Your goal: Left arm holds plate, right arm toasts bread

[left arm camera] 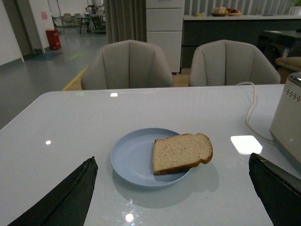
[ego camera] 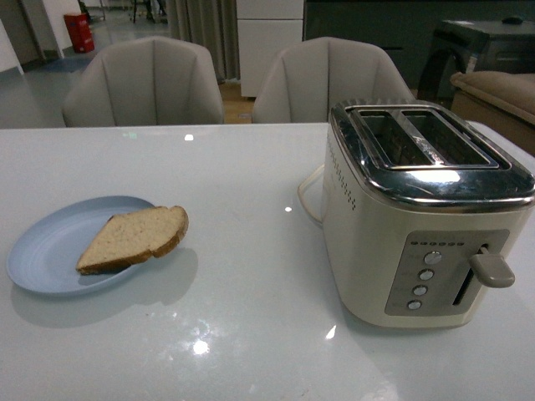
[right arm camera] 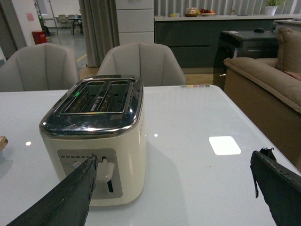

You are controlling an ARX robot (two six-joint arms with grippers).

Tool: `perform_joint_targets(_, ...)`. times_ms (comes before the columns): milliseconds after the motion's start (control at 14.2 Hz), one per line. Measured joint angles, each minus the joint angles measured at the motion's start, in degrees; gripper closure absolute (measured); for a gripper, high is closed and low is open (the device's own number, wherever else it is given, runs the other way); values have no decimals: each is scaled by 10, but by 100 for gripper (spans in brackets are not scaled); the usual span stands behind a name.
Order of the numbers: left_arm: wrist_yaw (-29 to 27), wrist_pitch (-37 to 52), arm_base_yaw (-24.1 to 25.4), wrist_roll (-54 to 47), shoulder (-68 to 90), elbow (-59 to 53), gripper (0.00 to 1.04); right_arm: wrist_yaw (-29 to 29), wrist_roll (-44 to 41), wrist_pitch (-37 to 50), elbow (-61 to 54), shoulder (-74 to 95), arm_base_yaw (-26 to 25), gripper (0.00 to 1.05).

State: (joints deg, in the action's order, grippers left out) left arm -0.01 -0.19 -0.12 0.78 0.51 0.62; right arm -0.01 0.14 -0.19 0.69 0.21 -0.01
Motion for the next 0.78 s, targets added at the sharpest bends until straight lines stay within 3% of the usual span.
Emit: perform_joint_targets(777, 0, 0, 0, 0, 0, 0, 7, 0, 0, 0, 0, 0, 0, 6)
